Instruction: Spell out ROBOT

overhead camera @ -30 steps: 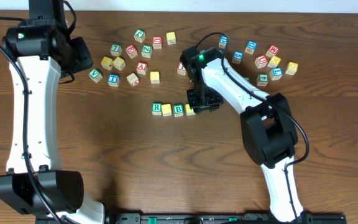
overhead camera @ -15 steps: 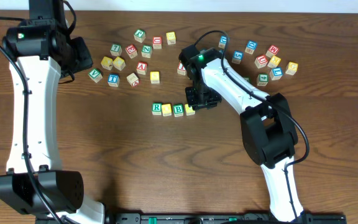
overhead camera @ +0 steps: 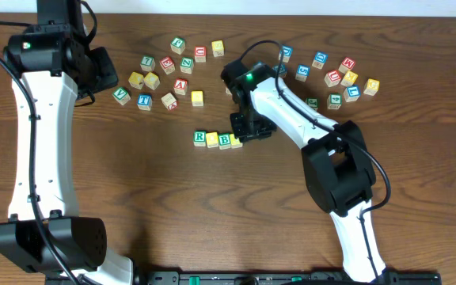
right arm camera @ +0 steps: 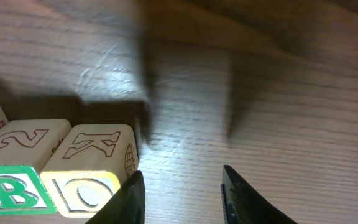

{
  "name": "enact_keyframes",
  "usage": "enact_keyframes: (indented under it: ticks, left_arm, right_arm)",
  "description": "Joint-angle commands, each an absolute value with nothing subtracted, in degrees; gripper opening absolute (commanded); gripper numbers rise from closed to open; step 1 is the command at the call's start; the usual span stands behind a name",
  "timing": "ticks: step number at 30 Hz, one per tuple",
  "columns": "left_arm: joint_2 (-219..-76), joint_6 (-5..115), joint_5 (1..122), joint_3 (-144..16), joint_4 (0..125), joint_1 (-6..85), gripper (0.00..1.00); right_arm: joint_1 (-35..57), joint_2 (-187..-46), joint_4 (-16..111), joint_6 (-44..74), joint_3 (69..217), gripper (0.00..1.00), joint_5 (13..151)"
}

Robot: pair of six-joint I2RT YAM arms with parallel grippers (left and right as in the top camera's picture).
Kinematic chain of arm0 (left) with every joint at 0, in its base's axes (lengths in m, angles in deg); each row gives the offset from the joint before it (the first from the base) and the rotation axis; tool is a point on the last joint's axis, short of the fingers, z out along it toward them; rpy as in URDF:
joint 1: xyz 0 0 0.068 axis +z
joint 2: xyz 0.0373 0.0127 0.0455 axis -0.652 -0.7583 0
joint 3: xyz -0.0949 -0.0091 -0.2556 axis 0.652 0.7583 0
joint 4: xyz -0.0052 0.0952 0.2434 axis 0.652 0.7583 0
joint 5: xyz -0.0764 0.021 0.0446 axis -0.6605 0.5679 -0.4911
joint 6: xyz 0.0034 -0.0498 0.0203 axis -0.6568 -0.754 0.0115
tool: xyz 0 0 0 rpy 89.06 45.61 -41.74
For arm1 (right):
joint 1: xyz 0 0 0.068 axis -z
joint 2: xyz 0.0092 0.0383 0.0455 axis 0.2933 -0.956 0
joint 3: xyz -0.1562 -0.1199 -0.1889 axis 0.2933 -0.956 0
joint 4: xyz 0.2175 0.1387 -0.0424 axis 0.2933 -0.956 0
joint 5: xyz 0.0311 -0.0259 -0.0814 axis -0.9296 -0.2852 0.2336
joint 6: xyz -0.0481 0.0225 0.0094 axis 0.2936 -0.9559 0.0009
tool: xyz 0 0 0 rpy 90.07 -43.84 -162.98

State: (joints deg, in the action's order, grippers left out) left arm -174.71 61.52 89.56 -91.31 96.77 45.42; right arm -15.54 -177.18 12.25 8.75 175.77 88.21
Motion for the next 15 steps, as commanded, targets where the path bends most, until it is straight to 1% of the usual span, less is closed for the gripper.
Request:
enact_keyframes:
  ticks: [1,15]
  left_arm:
    - [-174.4,61.0,89.9,-91.2,97.0,45.5,0.42]
    - [-174.4,61.0,89.9,-91.2,97.4,45.5,0.42]
  right_arm:
    - [-16.5,-177.2,12.5,9.4,175.3,0.35,88.1]
    - [-16.9,-177.2,12.6,9.4,175.3,0.34,88.1]
